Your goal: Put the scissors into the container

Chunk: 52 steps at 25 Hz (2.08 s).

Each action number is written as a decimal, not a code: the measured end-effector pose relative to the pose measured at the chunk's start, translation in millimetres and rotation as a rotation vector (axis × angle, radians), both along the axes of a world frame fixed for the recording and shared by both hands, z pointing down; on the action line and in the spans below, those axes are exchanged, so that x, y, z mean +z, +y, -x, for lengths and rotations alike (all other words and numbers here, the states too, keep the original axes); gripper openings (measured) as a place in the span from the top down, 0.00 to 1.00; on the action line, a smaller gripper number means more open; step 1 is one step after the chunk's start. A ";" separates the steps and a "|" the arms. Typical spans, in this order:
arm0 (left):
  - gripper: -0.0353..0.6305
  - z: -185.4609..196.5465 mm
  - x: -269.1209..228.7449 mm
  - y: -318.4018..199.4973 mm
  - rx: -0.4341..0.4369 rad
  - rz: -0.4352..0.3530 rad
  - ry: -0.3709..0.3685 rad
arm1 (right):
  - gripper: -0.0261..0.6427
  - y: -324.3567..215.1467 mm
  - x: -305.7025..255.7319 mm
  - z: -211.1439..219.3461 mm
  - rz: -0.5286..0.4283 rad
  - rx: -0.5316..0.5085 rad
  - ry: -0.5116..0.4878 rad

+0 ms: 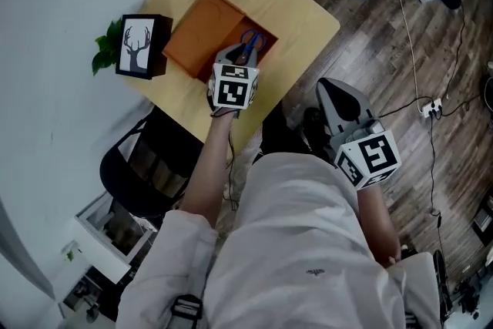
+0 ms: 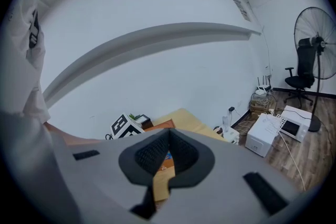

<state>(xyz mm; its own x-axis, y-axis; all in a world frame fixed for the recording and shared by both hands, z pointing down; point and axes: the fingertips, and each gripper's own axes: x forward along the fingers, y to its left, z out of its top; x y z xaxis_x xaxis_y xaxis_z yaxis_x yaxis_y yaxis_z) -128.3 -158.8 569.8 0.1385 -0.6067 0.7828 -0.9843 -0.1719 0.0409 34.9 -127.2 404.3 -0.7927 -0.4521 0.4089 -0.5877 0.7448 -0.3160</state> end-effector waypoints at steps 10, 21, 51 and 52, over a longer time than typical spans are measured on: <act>0.90 -45.7 -73.0 40.2 -0.180 -0.123 -0.050 | 0.96 13.2 -19.8 -42.3 -0.046 -0.179 -0.058; 0.94 -120.2 -154.6 113.2 -0.343 -0.356 0.040 | 0.96 40.0 -29.2 -70.9 -0.087 -0.356 -0.087; 0.94 -140.7 -255.9 218.4 -0.527 -0.631 0.106 | 0.97 93.1 -78.0 -53.6 -0.227 -0.532 -0.158; 0.94 -141.5 -255.3 220.6 -0.527 -0.628 0.113 | 0.97 96.1 -77.4 -54.5 -0.226 -0.532 -0.156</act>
